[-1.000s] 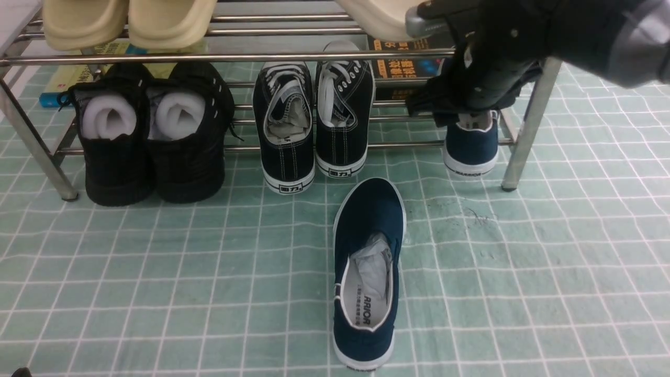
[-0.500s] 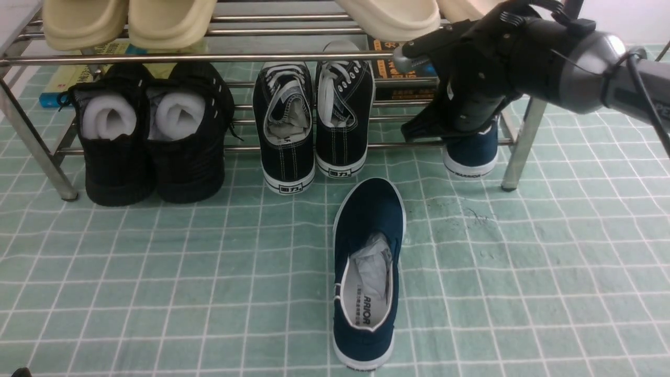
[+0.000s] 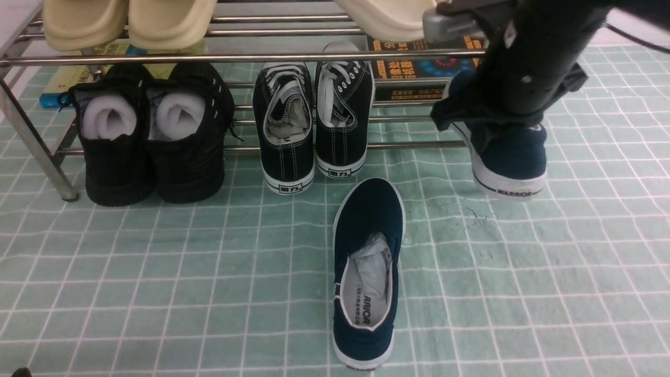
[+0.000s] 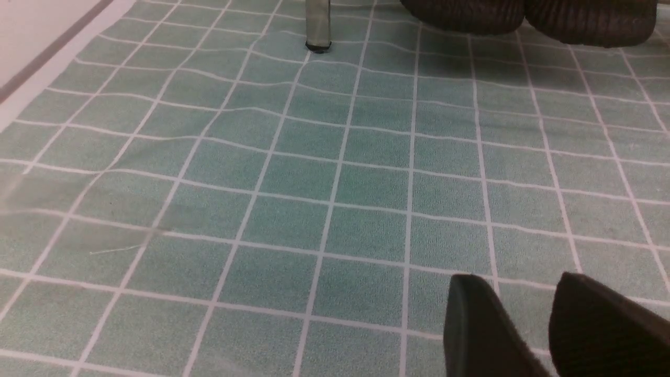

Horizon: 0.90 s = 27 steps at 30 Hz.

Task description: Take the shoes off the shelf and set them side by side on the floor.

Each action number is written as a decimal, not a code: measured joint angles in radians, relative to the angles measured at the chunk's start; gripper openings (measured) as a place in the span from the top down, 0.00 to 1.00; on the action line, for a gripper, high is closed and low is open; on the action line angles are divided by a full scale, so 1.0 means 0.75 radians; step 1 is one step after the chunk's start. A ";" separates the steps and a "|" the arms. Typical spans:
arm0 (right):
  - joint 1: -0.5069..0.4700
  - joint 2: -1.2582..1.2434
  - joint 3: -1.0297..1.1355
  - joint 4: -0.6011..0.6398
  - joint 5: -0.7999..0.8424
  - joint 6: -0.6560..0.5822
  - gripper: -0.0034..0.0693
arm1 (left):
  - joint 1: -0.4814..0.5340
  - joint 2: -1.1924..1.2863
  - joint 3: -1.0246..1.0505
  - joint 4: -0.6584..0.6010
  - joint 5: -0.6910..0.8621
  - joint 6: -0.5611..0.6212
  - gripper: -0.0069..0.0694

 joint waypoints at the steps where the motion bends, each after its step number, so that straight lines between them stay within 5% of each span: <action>1: 0.003 -0.047 0.035 0.042 0.005 -0.008 0.92 | 0.000 0.000 0.000 0.000 0.000 0.000 0.59; 13: 0.141 -0.171 0.504 0.114 -0.060 -0.015 0.92 | 0.000 0.000 0.000 0.000 0.000 0.000 0.59; 27: 0.143 -0.127 0.576 0.033 -0.388 0.081 0.92 | 0.000 0.000 0.000 0.000 0.000 0.000 0.59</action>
